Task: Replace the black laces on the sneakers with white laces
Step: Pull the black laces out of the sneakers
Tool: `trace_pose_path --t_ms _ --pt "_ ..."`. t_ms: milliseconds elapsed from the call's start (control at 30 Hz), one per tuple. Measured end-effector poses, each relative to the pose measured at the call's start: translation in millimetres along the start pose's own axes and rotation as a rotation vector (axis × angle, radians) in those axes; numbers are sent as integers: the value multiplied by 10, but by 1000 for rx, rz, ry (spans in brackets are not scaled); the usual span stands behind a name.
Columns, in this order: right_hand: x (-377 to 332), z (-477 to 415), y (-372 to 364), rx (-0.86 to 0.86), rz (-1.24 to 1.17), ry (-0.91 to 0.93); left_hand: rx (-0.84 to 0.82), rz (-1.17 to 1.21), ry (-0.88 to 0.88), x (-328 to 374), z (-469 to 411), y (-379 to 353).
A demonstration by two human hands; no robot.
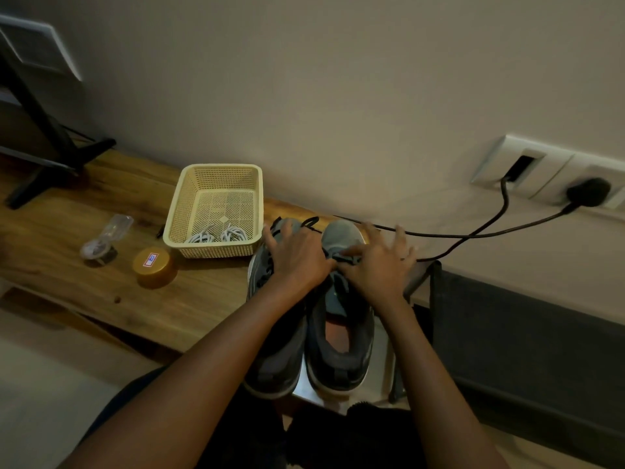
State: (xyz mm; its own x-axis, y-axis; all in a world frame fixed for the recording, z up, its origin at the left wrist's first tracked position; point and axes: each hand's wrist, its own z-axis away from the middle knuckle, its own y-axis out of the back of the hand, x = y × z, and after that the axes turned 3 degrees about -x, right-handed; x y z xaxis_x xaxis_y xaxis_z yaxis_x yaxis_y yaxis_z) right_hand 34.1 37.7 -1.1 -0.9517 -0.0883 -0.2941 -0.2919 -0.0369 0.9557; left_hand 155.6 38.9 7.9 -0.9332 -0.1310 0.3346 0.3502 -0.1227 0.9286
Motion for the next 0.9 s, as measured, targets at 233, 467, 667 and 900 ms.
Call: trace_pose_path --t_ms 233,467,667,900 --pt "-2 11 -66 40 -27 25 -24 -3 15 4 9 4" --pt "200 -113 -111 338 -854 -517 4 -16 33 12 5 5" --pt "175 -55 -125 262 -797 -576 29 -16 9 1 6 -17" --pt "-51 16 14 -23 19 -17 10 18 9 -3 5 3"
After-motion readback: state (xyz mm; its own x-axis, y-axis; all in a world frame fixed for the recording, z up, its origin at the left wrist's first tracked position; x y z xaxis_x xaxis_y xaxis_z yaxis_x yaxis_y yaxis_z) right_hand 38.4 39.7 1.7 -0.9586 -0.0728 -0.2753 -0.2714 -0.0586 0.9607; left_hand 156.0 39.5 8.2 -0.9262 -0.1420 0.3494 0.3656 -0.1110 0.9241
